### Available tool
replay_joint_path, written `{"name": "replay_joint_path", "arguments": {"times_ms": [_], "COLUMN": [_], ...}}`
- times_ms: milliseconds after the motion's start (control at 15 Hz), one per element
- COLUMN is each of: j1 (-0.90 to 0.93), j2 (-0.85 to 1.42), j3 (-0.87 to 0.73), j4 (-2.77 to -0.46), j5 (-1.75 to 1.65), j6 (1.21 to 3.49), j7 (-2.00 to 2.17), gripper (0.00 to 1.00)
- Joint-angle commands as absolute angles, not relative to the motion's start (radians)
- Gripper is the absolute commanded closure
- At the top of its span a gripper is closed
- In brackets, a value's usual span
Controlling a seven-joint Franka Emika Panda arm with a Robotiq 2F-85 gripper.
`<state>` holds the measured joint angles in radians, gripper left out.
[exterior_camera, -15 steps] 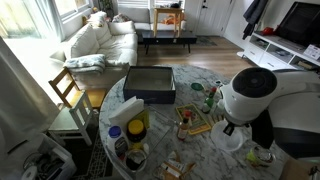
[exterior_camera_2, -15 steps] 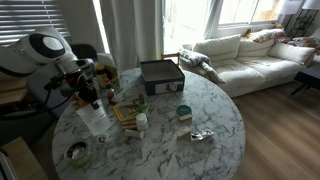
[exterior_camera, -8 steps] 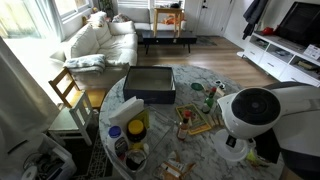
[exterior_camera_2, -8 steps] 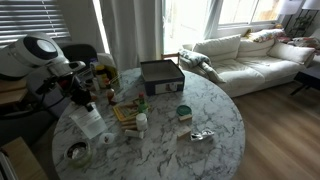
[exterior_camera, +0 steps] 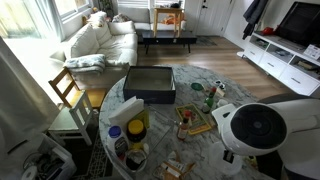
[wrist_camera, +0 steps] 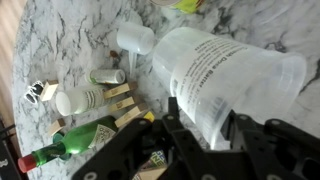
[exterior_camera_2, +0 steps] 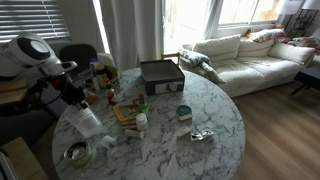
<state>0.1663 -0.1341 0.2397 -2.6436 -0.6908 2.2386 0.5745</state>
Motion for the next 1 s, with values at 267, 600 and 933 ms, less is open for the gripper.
{"name": "replay_joint_path", "arguments": {"times_ms": [267, 600, 933], "j1": [0.183, 0.167, 0.146], "j2": [-0.137, -0.133, -0.147], "j3": [0.242, 0.22, 0.184], "j4": [-2.634, -2.62, -2.62], "j5": [-0.585, -0.447, -0.272], "j6": [2.204, 2.203, 2.224], "j7": [0.528, 0.503, 0.453], "gripper": [0.0, 0.0, 0.0]}}
